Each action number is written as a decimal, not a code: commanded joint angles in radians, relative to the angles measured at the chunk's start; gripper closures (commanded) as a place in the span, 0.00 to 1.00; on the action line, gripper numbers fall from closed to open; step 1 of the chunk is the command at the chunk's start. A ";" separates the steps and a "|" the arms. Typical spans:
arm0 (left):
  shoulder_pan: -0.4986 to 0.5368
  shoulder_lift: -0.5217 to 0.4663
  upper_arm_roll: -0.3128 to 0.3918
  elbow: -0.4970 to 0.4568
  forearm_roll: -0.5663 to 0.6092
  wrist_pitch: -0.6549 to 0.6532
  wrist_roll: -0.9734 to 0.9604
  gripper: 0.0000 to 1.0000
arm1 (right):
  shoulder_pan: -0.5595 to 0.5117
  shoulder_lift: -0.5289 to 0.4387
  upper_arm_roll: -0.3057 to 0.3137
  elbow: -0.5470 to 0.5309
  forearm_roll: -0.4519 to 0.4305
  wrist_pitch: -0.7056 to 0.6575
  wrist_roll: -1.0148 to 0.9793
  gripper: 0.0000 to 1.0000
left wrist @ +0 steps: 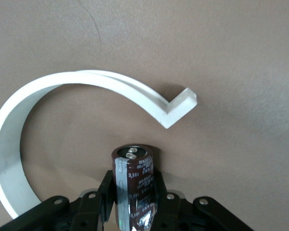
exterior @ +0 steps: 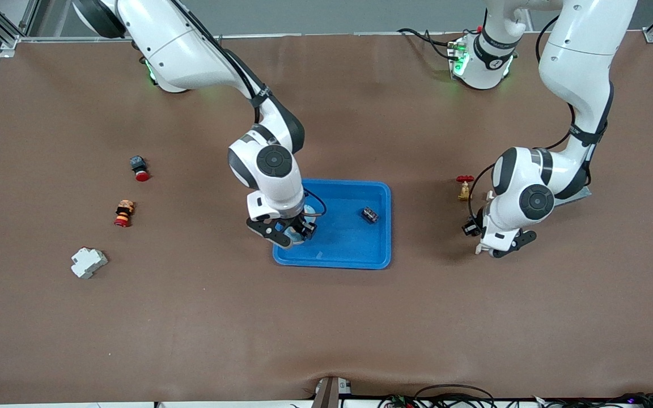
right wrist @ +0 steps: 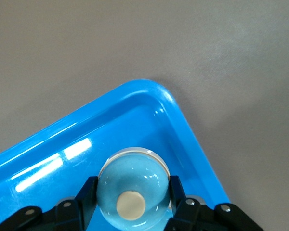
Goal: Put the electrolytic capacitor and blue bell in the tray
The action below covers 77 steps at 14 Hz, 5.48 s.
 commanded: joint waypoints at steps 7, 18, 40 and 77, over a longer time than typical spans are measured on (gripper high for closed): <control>-0.009 -0.003 -0.088 0.300 -0.028 -0.341 -0.246 1.00 | 0.071 0.079 -0.075 0.080 -0.027 0.000 0.074 1.00; -0.176 0.130 -0.096 0.570 -0.047 -0.339 -0.692 1.00 | 0.076 0.163 -0.073 0.152 -0.021 0.005 0.086 1.00; -0.337 0.293 -0.085 0.608 -0.034 -0.063 -0.717 1.00 | 0.070 0.168 -0.072 0.167 -0.023 0.002 0.082 0.00; -0.282 0.229 -0.071 0.602 0.104 -0.253 -0.540 0.00 | -0.481 -0.182 -0.014 0.342 0.066 -0.664 -1.164 0.00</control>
